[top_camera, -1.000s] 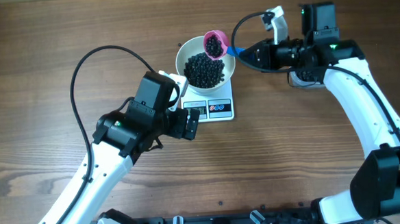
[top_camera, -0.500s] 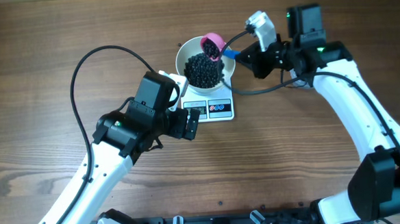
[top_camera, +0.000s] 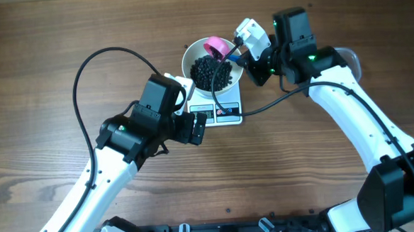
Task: Scoop item into bowl and weigh 150g on scale
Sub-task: 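Tip the scoop to pour beans into the white bowl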
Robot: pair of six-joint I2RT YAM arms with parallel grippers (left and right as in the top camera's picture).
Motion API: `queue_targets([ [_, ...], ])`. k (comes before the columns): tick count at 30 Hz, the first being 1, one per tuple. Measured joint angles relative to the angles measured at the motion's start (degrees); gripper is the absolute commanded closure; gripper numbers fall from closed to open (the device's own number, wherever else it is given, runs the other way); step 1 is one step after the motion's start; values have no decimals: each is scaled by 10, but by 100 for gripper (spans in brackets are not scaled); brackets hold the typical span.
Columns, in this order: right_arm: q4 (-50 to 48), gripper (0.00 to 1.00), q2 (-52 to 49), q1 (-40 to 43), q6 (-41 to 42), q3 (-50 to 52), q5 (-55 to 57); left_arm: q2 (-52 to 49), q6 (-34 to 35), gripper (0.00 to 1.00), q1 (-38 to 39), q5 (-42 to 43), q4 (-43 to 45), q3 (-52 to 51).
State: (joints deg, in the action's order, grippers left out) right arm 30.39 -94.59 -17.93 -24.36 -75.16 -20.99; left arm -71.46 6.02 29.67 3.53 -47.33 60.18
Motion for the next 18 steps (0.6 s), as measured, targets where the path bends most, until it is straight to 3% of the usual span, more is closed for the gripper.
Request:
queue_targets([
  [18,-9,96,61,-8,-32,0,37,0,0,0,0,0,0,0],
])
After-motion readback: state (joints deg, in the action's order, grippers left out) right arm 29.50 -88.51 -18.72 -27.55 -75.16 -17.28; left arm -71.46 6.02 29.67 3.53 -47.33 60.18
